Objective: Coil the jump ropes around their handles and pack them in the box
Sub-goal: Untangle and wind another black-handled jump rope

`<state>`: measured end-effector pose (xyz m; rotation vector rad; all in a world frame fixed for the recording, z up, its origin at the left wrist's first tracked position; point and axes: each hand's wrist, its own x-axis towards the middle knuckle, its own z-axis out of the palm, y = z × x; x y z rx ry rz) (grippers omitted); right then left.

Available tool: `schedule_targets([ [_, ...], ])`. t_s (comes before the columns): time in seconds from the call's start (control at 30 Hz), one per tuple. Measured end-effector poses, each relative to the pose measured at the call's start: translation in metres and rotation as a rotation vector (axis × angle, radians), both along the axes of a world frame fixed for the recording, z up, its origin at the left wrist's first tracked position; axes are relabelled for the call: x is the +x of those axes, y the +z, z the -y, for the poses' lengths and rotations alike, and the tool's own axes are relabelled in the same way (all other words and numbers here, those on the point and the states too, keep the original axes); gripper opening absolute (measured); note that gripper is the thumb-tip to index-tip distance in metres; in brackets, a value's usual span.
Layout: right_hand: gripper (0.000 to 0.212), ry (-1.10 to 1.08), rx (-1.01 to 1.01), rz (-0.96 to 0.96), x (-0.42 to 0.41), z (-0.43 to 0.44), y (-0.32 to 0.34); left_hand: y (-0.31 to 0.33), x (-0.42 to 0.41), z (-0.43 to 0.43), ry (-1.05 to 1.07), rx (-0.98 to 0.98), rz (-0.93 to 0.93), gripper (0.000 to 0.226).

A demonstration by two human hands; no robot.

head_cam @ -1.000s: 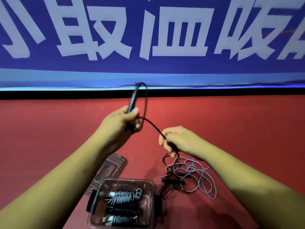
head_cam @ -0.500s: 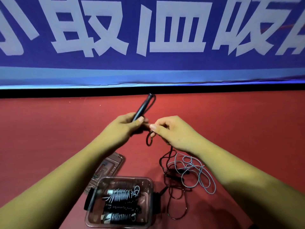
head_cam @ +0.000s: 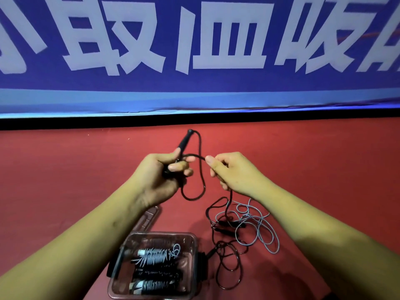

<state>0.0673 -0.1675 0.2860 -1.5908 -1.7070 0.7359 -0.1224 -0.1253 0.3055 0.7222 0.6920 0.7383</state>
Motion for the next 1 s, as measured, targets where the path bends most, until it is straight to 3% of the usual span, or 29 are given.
schedule_targets([
  [0.17, 0.031, 0.197, -0.363, 0.222, 0.052, 0.003, -0.024, 0.018, -0.035, -0.032, 0.274, -0.008, 0.183, 0.023],
  [0.23, 0.027, 0.178, -0.452, 0.291, 0.066, 0.004, -0.035, 0.018, -0.051, -0.043, 0.377, 0.013, 0.13, 0.01],
  [0.3, 0.026, 0.113, -0.451, 0.266, 0.063, 0.002, -0.042, 0.013, -0.062, -0.049, 0.414, 0.139, -0.194, 0.021],
  [0.4, 0.024, 0.069, -0.323, 0.263, 0.041, -0.002, -0.032, -0.002, -0.062, -0.051, 0.316, 0.616, -1.113, 0.021],
  [0.43, 0.024, 0.082, -0.269, 0.274, 0.031, -0.004, -0.025, -0.007, -0.058, -0.049, 0.26, 0.767, -1.324, 0.021],
  [0.47, 0.024, 0.108, -0.219, 0.28, 0.021, -0.005, -0.017, -0.009, -0.051, -0.045, 0.244, 0.862, -1.371, 0.019],
  [0.5, 0.024, 0.143, -0.18, 0.282, 0.011, -0.005, -0.01, -0.009, -0.045, -0.04, 0.24, 0.878, -1.288, 0.017],
  [0.6, 0.022, 0.264, -0.094, 0.235, -0.011, -0.001, 0.007, -0.012, -0.021, -0.023, 0.104, 0.731, -0.773, 0.015],
  [0.73, 0.024, 0.28, -0.089, 0.115, -0.012, 0.001, 0.018, -0.019, -0.004, -0.004, -0.123, 0.547, -0.483, 0.021],
  [0.8, 0.026, 0.254, -0.133, 0.06, -0.007, 0.001, 0.017, -0.021, -0.002, -0.004, -0.134, 0.463, -0.416, 0.02],
  [0.9, 0.029, 0.263, -0.181, 0.104, -0.004, 0.005, 0.012, -0.025, -0.001, -0.006, -0.08, 0.487, -0.509, 0.017],
  [1.0, 0.028, 0.286, -0.184, 0.1, -0.007, 0.007, 0.004, -0.03, 0.007, 0.0, -0.202, 0.392, -0.419, 0.015],
])
